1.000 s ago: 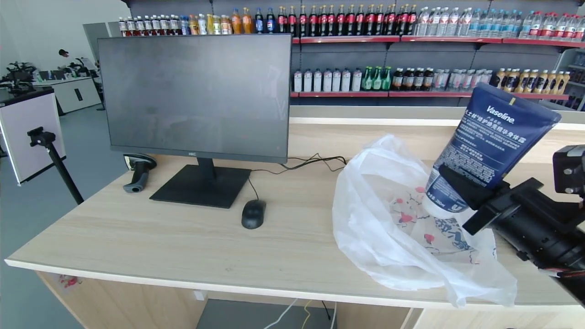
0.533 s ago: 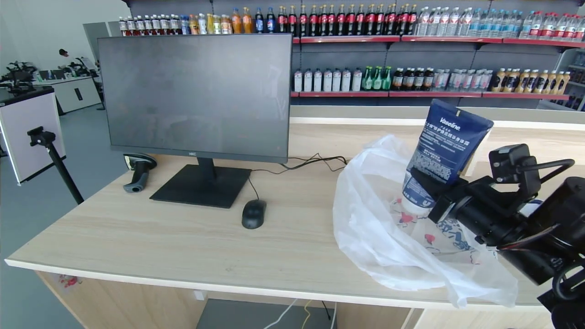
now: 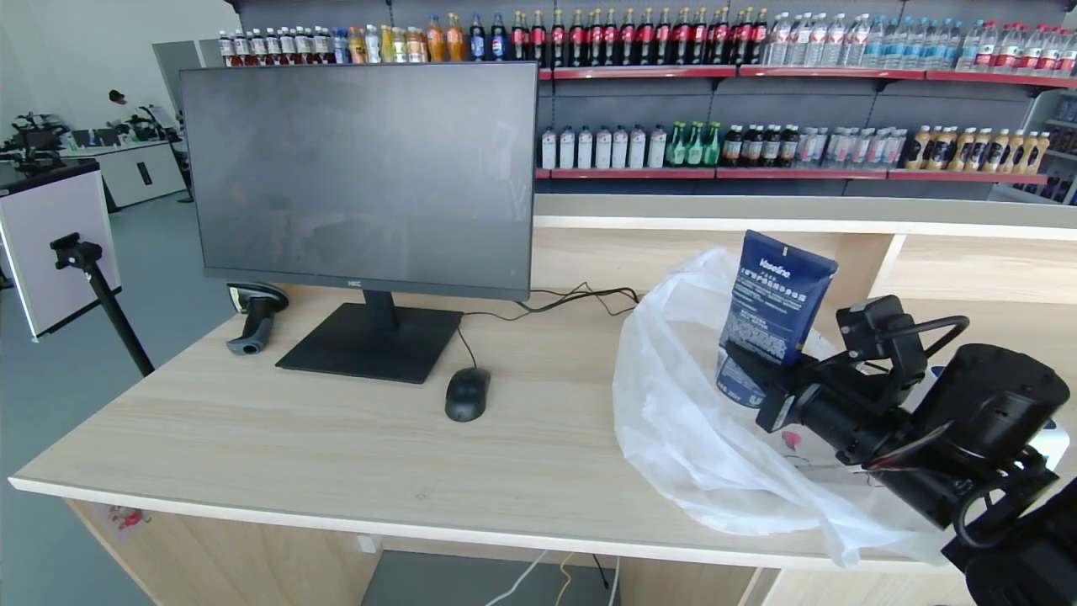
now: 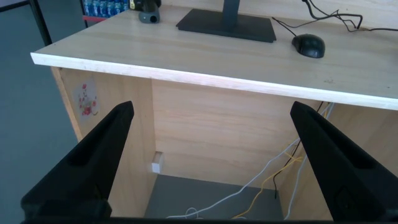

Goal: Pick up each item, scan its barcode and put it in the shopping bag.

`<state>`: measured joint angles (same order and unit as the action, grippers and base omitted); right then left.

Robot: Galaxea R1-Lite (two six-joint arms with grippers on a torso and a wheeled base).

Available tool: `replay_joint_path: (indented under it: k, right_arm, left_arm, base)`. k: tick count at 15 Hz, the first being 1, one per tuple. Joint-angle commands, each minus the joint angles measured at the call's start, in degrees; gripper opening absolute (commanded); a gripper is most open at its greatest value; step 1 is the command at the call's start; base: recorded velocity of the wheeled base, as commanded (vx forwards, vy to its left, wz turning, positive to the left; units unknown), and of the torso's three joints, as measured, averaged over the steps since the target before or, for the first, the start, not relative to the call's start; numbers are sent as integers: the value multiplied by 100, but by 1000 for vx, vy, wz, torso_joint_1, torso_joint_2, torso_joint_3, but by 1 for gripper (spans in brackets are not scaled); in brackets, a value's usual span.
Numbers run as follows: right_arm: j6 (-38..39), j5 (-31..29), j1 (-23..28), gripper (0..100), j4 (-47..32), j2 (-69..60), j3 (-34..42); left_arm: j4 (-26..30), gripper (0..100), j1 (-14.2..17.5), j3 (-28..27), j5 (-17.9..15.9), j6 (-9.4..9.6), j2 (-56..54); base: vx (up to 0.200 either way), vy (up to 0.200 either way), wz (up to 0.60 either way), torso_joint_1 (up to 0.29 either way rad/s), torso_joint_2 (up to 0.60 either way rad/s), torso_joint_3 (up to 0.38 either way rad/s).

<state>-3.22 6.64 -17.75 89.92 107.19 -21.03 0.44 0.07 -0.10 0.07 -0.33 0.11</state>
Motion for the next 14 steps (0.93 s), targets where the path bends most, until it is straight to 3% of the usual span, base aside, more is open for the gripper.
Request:
replay_joint_path:
  k: [1,7,14]
  right_arm:
    - [-3,4,-18,0,8,214,2]
    - [-21,4,-414,0,8,540,-68]
    - [-47,4,-422,0,8,759,-235]
  left_arm:
    - [0,100,1,1,1,-2,-2]
    - [0,100,1,1,1,-2,-2]
    - [0,100,1,1,1,-2,-2]
  base:
    - [0,0,0,0,0,0]
    - [0,0,0,0,0,0]
    - [0,0,0,0,0,0]
